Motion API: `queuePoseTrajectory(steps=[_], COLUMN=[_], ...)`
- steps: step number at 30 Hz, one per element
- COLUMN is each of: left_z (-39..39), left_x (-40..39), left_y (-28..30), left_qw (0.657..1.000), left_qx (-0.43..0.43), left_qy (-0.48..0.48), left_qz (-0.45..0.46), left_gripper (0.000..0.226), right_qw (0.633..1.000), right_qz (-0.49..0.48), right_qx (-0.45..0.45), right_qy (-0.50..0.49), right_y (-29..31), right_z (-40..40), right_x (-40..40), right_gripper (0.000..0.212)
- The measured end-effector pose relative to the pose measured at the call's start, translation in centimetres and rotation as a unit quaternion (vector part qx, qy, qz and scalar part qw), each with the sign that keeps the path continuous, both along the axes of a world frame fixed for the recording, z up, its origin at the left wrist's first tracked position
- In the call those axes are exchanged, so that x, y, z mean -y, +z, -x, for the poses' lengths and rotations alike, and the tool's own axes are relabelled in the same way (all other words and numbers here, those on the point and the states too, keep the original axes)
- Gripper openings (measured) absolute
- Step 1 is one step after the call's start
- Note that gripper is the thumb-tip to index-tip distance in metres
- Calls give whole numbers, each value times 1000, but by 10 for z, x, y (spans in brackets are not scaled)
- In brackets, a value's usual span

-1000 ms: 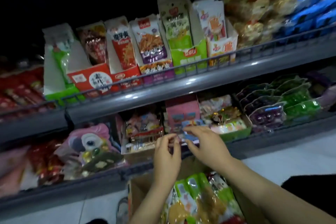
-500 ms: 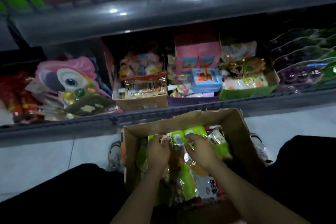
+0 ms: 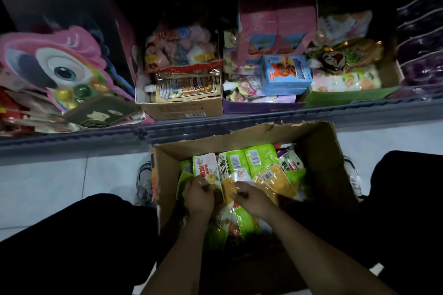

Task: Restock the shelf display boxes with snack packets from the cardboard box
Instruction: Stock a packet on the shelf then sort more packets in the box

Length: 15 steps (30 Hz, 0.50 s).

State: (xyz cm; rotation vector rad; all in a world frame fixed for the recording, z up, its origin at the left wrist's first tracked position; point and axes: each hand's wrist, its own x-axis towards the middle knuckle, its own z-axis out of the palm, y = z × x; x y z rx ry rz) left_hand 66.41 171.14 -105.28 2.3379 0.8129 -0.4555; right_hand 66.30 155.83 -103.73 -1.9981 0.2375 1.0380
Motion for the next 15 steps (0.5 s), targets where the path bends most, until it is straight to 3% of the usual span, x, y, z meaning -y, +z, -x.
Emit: queuePoseTrajectory(steps=[5,10,15], left_z=[1,5,4], left_x=[7,17,29], left_y=[-6,-9,-1], left_qw=[998,996,968], left_qx=[13,18,-10], left_qy=[45,31,126], left_qz=[50,81,216], left_gripper=[26,19,16], right_qw=[999,995,980], right_qz=[-24,-3,-29], right_qx=[-19,-22,-50], right_qy=[-39,-97,-193], right_y=[0,-6,-9], right_z=[-5,-5,0], right_x=[-1,1,5], right_gripper=[43,35,9])
